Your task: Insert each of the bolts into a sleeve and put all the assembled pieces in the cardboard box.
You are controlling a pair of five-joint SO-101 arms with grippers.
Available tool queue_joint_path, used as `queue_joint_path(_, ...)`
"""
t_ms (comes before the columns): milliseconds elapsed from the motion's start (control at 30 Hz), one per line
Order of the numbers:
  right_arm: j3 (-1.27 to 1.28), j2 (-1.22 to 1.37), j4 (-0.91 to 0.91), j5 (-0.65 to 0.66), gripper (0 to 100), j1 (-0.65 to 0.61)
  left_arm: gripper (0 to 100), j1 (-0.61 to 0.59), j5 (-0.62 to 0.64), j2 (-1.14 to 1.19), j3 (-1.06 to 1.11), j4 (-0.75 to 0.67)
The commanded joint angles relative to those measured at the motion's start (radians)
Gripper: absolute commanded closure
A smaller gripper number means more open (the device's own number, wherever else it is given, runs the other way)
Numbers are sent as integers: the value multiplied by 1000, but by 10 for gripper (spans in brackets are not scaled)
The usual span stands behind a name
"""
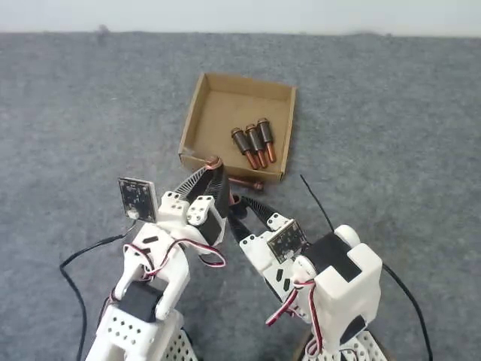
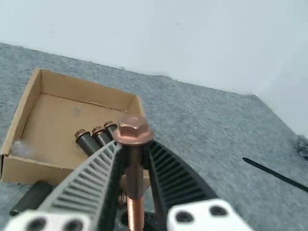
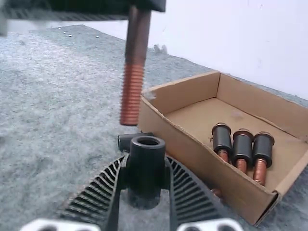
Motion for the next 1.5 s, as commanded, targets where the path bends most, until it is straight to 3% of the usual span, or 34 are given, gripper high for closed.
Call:
queue_joint_path(0, 25, -16, 2, -5, 992, -10, 990, 5, 9, -63, 2, -5)
queue_joint_path(167, 25, -16, 4, -5, 992, -28, 990, 2, 9, -57, 42, -104)
queue_joint_path(867, 26, -16, 4, -5, 992, -28, 990, 3, 2, 66, 42, -160)
queue_joint_path(1233, 26, -16, 4, -5, 992, -27, 990, 2, 2, 252, 42, -322)
queue_joint_path(1467, 26, -16, 4, -5, 992, -2, 990, 2, 2, 273, 42, -327)
